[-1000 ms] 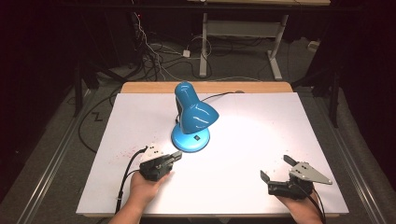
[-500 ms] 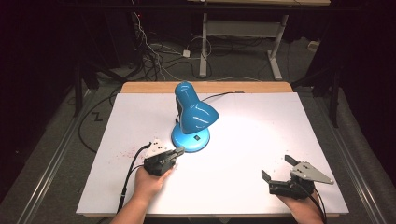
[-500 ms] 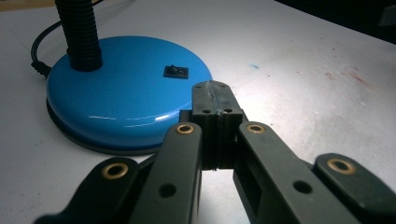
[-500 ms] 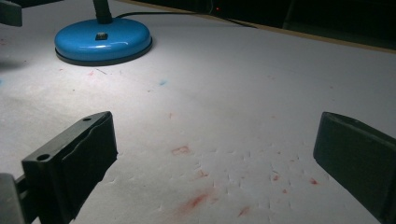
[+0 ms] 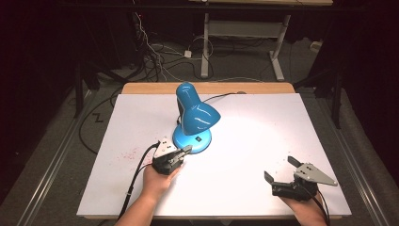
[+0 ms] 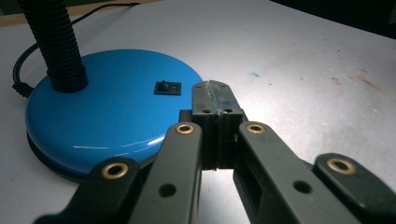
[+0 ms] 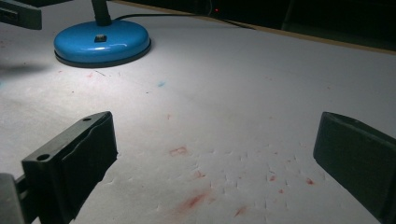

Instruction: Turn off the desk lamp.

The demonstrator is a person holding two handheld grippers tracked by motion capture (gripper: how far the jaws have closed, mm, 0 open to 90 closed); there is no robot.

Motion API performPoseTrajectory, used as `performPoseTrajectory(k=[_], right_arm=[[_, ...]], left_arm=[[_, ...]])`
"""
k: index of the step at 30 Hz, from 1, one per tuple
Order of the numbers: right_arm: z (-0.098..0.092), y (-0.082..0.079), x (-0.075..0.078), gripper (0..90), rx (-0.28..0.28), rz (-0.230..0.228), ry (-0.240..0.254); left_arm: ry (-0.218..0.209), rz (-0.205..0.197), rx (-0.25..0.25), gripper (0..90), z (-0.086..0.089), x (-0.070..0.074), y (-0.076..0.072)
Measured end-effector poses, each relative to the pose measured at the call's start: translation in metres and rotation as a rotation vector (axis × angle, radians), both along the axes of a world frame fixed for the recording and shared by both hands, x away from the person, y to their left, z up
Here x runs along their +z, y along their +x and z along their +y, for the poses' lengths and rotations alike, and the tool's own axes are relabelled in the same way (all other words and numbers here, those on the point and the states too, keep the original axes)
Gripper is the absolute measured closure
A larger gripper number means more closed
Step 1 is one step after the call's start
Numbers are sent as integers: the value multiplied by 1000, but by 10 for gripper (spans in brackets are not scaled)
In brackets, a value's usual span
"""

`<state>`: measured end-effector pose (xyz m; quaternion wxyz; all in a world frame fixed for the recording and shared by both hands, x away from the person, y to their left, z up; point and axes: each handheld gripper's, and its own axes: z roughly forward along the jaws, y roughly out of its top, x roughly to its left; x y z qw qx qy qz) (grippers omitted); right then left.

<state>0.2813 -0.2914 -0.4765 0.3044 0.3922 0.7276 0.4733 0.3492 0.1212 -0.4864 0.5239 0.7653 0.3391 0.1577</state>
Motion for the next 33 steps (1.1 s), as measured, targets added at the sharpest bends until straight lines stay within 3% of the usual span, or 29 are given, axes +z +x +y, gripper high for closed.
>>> performPoseTrajectory(k=[18, 24, 33], right_arm=[[1, 0, 0, 3, 5, 2, 0], [1, 0, 0, 3, 6, 1, 1], [0, 0, 0, 3, 8, 1, 4]], left_arm=[[-1, -16, 34, 879, -16, -2, 16], [27, -41, 47, 878, -24, -2, 23], [63, -30, 59, 879, -31, -2, 33]])
